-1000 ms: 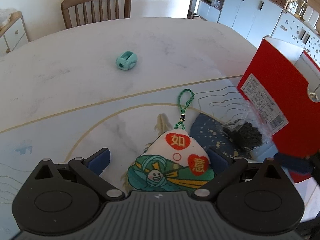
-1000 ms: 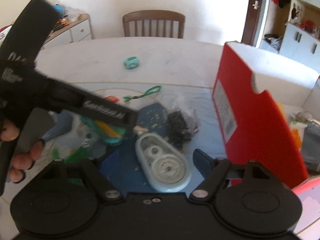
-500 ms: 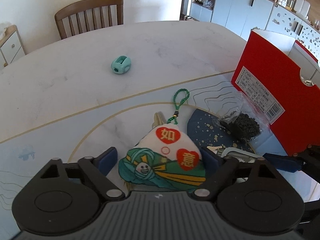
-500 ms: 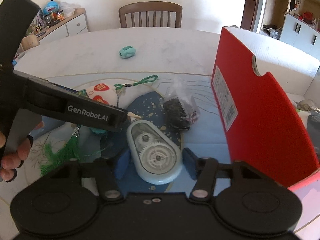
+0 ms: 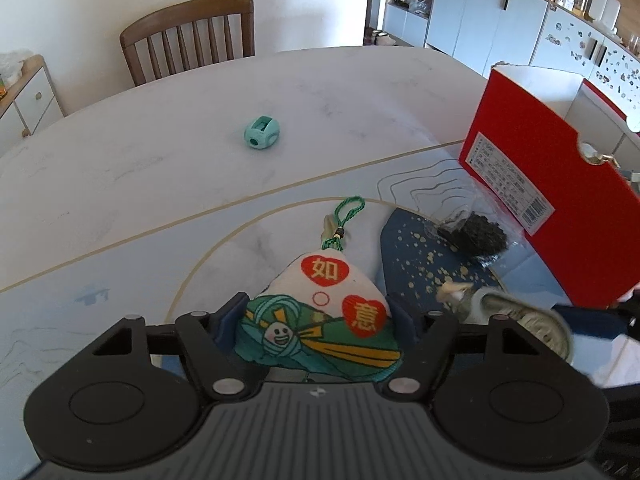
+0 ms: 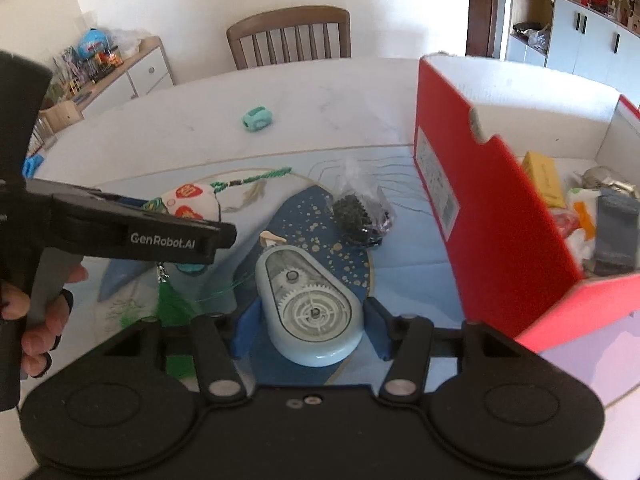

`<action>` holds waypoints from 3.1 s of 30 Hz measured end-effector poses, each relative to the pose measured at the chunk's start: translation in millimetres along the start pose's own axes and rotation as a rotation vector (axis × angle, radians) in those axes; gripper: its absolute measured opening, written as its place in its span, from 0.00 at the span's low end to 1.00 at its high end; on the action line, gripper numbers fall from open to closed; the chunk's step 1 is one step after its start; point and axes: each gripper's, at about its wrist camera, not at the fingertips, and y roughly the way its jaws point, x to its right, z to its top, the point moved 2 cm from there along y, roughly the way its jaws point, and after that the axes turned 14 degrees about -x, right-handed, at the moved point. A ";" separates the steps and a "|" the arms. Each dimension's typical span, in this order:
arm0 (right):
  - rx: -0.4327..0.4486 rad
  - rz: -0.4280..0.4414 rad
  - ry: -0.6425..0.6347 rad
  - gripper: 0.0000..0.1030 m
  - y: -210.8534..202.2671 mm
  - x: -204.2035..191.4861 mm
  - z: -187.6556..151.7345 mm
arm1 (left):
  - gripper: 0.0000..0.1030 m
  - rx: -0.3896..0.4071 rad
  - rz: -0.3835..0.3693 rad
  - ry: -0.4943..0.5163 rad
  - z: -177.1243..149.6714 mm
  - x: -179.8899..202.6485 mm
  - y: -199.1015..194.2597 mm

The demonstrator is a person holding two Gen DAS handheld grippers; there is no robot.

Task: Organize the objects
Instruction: 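Carry the charm pouch and tape dispenser with both grippers into the red shoebox, then open both grippers to drop the pouch and tape dispenser into the box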

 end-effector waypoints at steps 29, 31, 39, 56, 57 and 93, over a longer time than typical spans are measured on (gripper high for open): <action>0.189 -0.073 0.025 0.53 -130.2 99.2 15.7 | 0.71 0.143 -0.112 0.135 60.8 98.4 -148.5; 0.194 -0.083 0.034 0.53 -131.5 113.2 18.3 | 0.71 0.159 -0.120 0.150 72.7 114.6 -153.8; 0.202 -0.122 0.052 0.53 -134.0 174.6 24.7 | 0.71 0.185 -0.142 0.171 115.4 176.5 -152.8; 0.159 -0.144 0.001 0.53 -93.8 249.6 63.1 | 0.71 0.047 -0.030 0.205 141.0 255.4 -63.5; 0.151 -0.137 -0.009 0.53 -89.9 252.2 65.4 | 0.71 0.041 -0.020 0.212 140.0 257.3 -58.5; -0.013 -0.122 -0.117 0.59 -36.1 263.9 65.4 | 0.75 -0.140 -0.028 0.178 118.3 264.9 21.6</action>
